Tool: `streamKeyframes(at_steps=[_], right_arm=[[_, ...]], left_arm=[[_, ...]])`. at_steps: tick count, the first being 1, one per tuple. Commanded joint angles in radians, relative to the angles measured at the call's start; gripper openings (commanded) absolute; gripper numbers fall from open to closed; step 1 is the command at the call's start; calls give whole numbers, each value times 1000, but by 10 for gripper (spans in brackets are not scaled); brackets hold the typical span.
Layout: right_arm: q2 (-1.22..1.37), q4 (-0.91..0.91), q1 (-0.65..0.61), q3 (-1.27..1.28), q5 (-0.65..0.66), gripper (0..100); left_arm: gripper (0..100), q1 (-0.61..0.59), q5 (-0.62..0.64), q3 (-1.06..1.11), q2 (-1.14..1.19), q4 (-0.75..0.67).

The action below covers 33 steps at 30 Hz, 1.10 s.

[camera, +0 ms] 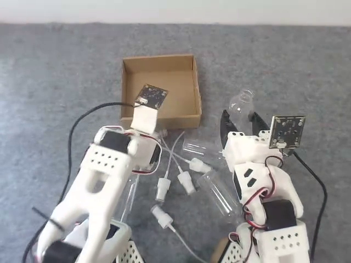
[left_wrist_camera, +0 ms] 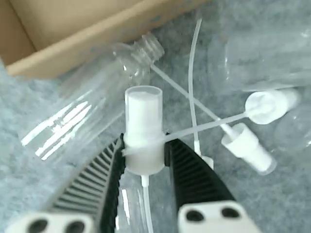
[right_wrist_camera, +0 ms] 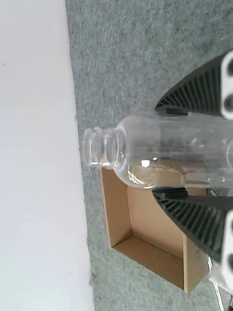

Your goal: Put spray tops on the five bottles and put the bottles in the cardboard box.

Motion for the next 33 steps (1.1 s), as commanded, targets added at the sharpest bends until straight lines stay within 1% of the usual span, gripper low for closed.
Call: streamKeyframes(at_steps=[1, 4, 8, 11, 20, 25, 28, 33], right_arm=[[-21, -21, -13, 0, 14, 73], [-22, -28, -53, 18, 14, 73], [-22, -30, -99, 34, 75, 72], [-22, -30, -124, 38, 89, 72], [-22, -30, -130, 40, 89, 73], [-22, -30, -130, 40, 89, 73], [-22, -33, -131, 49, 89, 73], [-22, -96, -148, 89, 91, 73]], left_arm=[[15, -5, -8, -1, -144, -18], [14, -6, -8, -1, -207, -15], [14, -6, -8, 10, -282, -15], [14, -6, -8, 30, -341, -18], [13, -6, -5, 31, -582, -20], [13, -6, -2, 36, -677, -20], [13, -6, 0, 39, -713, -46], [13, -6, 2, 39, -753, -97]])
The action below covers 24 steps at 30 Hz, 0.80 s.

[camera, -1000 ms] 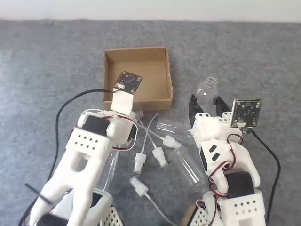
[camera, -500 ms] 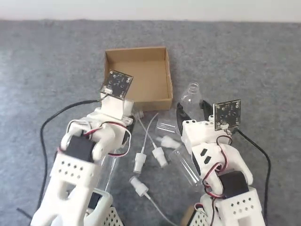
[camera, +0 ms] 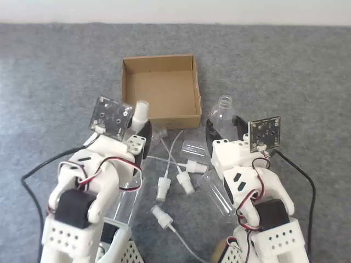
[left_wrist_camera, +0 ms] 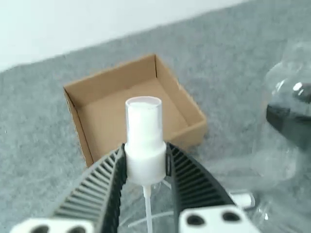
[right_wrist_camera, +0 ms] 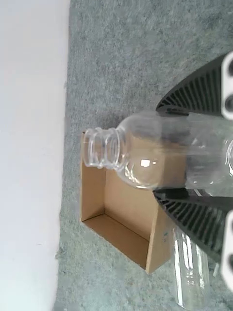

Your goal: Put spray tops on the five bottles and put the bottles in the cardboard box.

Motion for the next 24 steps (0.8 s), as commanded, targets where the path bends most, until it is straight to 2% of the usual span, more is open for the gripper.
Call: streamKeyframes(at_steps=[1, 7, 14, 20, 24], right_arm=[[-22, -54, -10, 0, 15, 73], [-22, -56, -16, 2, 15, 73], [-22, -61, -71, 20, 15, 73], [-22, -147, -74, 72, 17, 73], [-22, -231, -74, 121, 17, 73]], left_arm=[[13, -6, 11, -12, -51, -68], [13, -6, 101, -12, -95, -130], [13, -12, 146, -12, -175, -184], [13, -152, 259, 1, -244, -273], [13, -183, 299, 47, -275, -351]])
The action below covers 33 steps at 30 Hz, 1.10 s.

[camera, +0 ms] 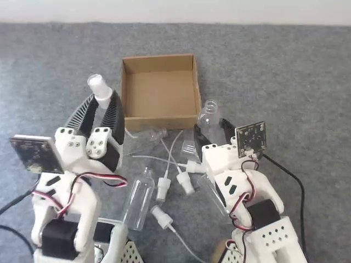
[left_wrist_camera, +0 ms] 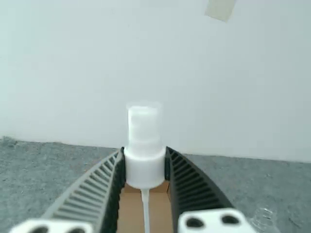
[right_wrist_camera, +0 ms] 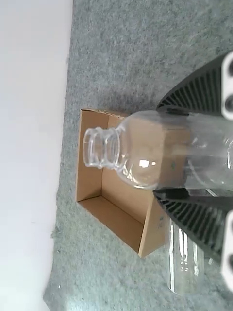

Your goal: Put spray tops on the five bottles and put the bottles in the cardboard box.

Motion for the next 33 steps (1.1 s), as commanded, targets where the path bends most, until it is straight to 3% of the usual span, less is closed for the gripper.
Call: streamKeyframes(at_steps=[1, 5, 13, 25, 33], right_arm=[[-22, -84, -4, 8, 15, 73], [-19, -113, -22, 25, 17, 73], [-22, -140, -194, 107, 233, 69], [-22, -223, -219, 155, 244, 69], [-22, -309, -328, 244, 393, 69]], left_arm=[[13, -28, 49, 36, -38, -110], [13, -26, 49, 77, -77, -187], [13, -25, 107, 82, -160, -210], [13, -12, 143, 156, -272, -209], [13, 75, 138, 199, -331, -198]])
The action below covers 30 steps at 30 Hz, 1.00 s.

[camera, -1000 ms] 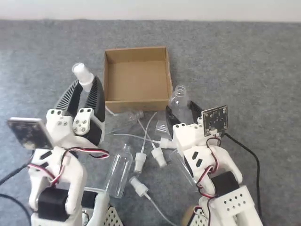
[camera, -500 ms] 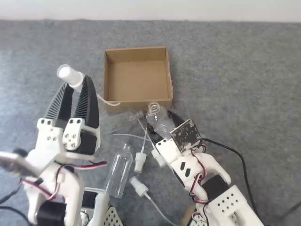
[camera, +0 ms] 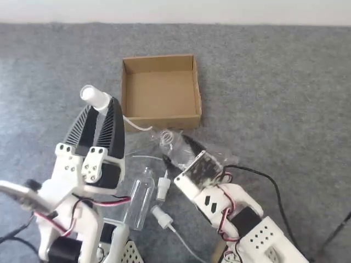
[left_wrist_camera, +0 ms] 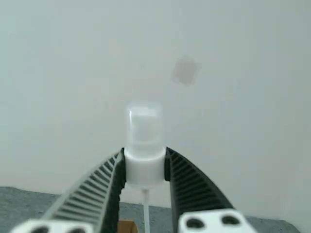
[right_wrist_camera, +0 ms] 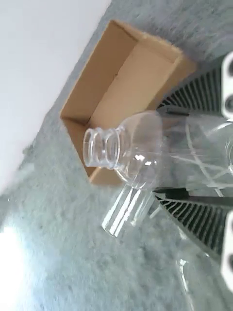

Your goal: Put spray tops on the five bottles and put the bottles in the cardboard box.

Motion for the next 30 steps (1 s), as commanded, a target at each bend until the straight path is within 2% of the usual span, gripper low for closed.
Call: streamKeyframes(at_steps=[1, 9, 21, 26, 30], right_arm=[[-22, -65, -27, 2, 41, 69], [-22, -71, -28, 5, 41, 69], [-22, -71, -28, 5, 46, 69], [-22, -71, -28, 11, 46, 69], [-22, -71, -28, 12, 46, 69]], left_arm=[[13, 21, 9, -5, -35, -6], [13, 23, 11, -5, -40, 44], [13, 26, 12, 30, -40, 40], [13, 95, 8, 33, -40, 43], [13, 101, 8, 47, -40, 44]])
